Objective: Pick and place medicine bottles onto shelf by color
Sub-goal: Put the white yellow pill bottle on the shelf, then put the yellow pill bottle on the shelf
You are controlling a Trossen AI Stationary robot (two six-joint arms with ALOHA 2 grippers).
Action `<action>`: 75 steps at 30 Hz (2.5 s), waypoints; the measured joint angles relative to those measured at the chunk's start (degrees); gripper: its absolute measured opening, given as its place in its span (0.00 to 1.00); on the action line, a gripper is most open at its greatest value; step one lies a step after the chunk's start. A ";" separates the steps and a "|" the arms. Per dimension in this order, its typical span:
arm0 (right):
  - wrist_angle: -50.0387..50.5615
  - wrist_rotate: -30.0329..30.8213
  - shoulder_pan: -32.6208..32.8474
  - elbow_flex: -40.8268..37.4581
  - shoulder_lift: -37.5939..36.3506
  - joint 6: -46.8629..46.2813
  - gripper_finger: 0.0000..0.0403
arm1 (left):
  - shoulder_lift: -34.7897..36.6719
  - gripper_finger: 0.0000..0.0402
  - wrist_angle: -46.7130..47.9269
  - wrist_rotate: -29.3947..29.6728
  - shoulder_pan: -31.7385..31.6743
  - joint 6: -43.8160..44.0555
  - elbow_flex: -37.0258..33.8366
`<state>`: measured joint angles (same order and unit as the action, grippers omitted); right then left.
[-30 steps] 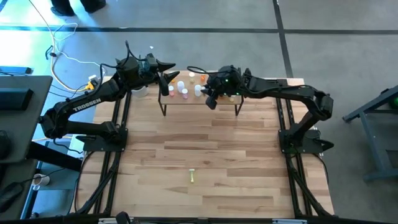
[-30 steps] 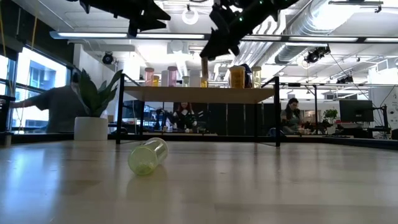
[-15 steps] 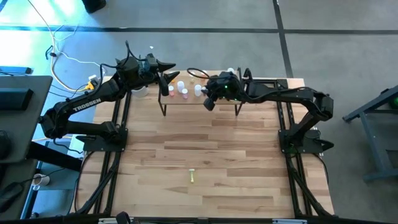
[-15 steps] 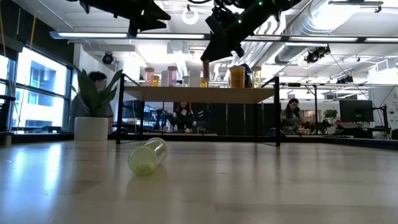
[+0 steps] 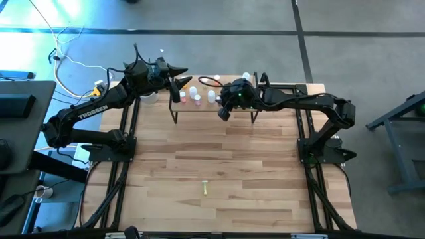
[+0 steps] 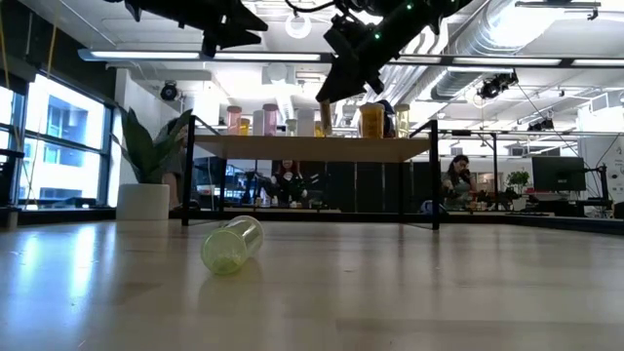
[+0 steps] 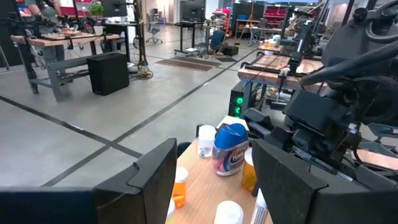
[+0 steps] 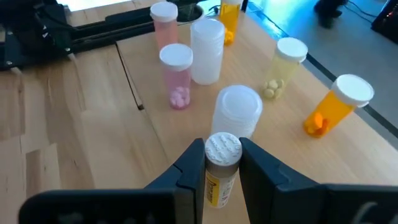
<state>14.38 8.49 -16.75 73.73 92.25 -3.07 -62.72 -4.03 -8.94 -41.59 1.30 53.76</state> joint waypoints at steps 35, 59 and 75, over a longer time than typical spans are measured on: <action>2.75 0.26 -0.13 0.00 0.00 0.48 0.27 | 0.00 0.50 0.00 0.14 0.01 -0.02 0.00; 0.84 0.24 -1.64 1.50 -0.64 0.61 0.27 | 0.00 0.50 0.00 0.10 0.01 -0.02 0.00; 16.82 0.02 4.51 14.57 -0.79 -6.44 0.27 | 4.10 0.50 10.30 -3.03 0.01 -5.56 -0.02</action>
<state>31.20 8.51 -12.24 88.31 91.46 -9.52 -58.62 6.27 -11.97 -41.58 -4.26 53.74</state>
